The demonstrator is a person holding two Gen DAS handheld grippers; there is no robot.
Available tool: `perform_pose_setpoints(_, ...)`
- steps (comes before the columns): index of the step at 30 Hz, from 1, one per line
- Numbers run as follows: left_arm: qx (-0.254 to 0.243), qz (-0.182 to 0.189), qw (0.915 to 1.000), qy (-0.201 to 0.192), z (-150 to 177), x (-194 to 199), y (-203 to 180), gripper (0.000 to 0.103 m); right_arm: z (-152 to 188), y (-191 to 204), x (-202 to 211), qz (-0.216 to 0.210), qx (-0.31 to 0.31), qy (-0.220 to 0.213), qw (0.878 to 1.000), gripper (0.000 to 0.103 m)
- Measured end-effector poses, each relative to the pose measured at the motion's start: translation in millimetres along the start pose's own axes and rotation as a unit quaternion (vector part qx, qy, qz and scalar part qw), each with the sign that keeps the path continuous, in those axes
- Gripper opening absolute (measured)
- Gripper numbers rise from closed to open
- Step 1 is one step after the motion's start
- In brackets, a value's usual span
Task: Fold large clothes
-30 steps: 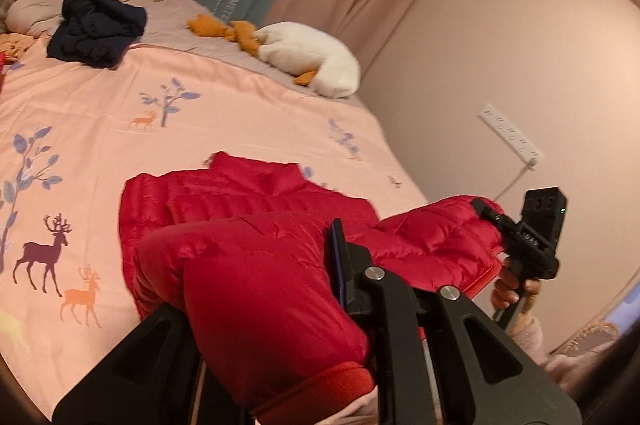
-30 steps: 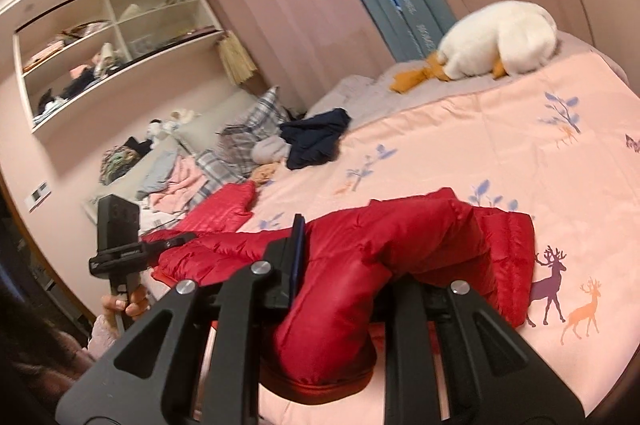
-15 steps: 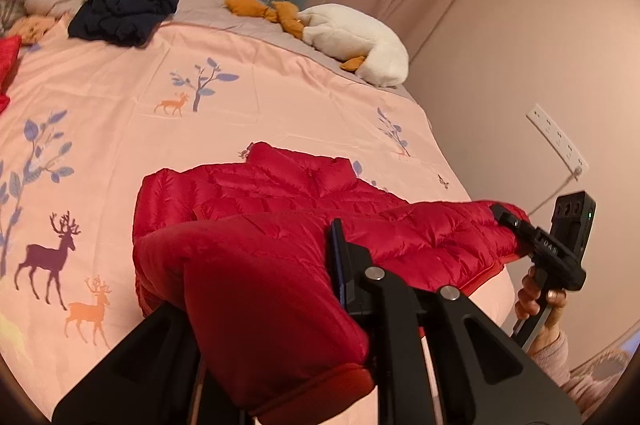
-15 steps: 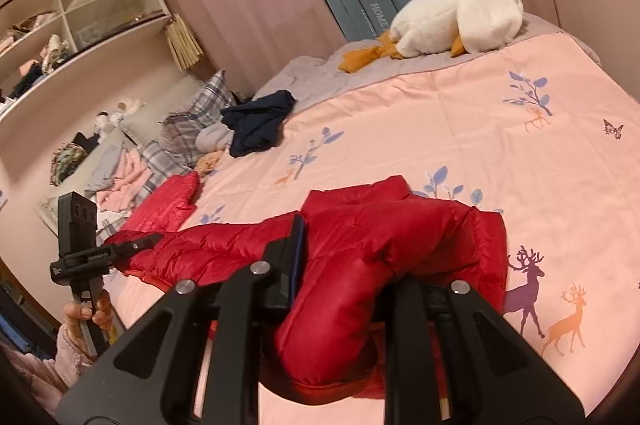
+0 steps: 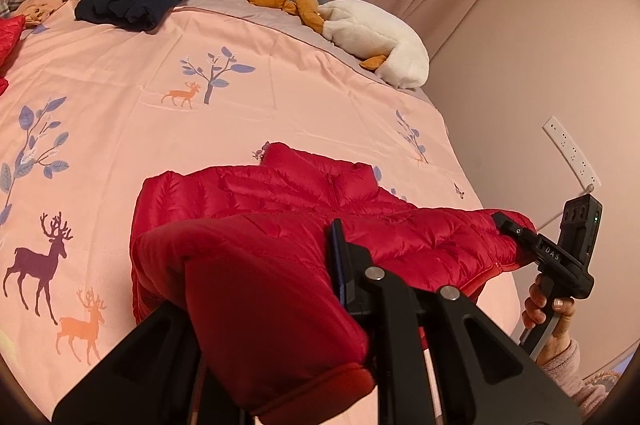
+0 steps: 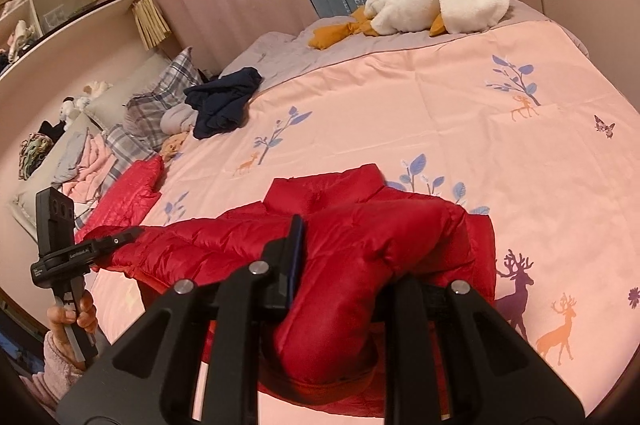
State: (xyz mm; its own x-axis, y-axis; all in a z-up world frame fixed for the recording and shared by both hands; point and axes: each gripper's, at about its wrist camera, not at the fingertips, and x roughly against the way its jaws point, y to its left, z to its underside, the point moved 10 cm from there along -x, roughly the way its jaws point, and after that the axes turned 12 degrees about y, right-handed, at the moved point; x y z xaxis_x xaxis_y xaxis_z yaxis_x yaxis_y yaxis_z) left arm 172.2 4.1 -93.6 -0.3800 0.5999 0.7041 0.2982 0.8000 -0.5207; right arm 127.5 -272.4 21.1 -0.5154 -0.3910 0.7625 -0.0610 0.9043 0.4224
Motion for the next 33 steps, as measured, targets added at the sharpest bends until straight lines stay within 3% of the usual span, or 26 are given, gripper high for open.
perform_pose_setpoints(14,0.0,0.007,1.0,-0.001,-22,-7,3,0.015,-22,-3,-10,0.029,-0.004,-0.004,1.0,0.019)
perform_pose_setpoints(33,0.005,-0.013,0.9995,0.027,-38,-41,10,0.015,-29,-28,-39,0.03,-0.024,0.011,0.999,0.019)
